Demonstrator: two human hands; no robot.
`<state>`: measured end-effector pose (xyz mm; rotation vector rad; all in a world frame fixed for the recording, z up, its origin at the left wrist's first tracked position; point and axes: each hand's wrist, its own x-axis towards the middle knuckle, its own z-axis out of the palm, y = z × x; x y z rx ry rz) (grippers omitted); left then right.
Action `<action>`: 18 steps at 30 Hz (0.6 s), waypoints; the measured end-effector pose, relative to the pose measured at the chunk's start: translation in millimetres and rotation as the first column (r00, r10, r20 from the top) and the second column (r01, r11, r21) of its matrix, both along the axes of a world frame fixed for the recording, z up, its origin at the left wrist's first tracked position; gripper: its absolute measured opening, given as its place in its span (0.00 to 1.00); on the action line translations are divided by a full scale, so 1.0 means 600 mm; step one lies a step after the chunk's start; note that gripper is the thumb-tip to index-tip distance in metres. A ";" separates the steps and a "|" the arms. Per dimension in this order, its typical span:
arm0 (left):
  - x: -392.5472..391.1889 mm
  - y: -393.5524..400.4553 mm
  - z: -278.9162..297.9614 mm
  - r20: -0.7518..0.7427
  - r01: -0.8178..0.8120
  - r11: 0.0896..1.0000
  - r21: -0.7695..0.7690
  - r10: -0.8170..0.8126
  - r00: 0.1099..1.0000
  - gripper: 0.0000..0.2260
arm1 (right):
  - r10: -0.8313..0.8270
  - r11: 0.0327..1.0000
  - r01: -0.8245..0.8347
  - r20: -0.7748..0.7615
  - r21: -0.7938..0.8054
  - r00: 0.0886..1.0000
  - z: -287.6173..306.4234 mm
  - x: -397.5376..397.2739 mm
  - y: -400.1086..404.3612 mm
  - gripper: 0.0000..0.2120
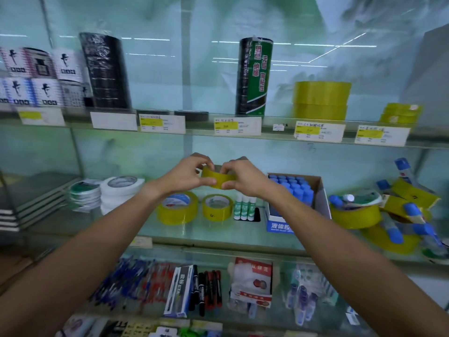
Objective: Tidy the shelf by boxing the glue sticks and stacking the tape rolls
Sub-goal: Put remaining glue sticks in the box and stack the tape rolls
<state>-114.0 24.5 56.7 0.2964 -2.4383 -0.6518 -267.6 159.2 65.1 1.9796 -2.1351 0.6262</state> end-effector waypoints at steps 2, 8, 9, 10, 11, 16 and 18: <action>-0.004 -0.014 -0.017 0.071 -0.037 0.992 -0.120 0.045 0.996 0.12 | -0.029 1.000 0.030 -0.074 0.003 0.997 -0.018 0.007 -0.019 0.14; -0.017 -0.050 -0.068 0.208 -0.086 0.984 -0.158 0.118 0.971 0.12 | -0.076 0.985 0.103 -0.191 0.138 0.979 -0.057 0.018 -0.056 0.16; -0.021 -0.050 -0.076 0.213 -0.080 0.984 -0.162 0.114 0.970 0.12 | -0.078 0.979 0.115 -0.210 0.170 0.974 -0.061 0.016 -0.059 0.16; -0.024 -0.050 -0.083 0.217 -0.078 0.984 -0.161 0.112 0.970 0.12 | -0.080 0.974 0.124 -0.225 0.191 0.971 -0.065 0.014 -0.063 0.16; -0.027 -0.052 -0.089 0.219 -0.078 0.983 -0.164 0.113 0.969 0.12 | -0.080 0.970 0.131 -0.240 0.205 0.968 -0.069 0.013 -0.064 0.16; -0.040 -0.062 -0.114 0.259 -0.076 0.984 -0.160 0.116 0.959 0.13 | -0.062 0.950 0.148 -0.298 0.274 0.952 -0.080 0.010 -0.067 0.16; -0.042 -0.062 -0.116 0.268 -0.073 0.985 -0.157 0.114 0.957 0.14 | -0.063 0.947 0.154 -0.309 0.281 0.949 -0.085 0.008 -0.070 0.17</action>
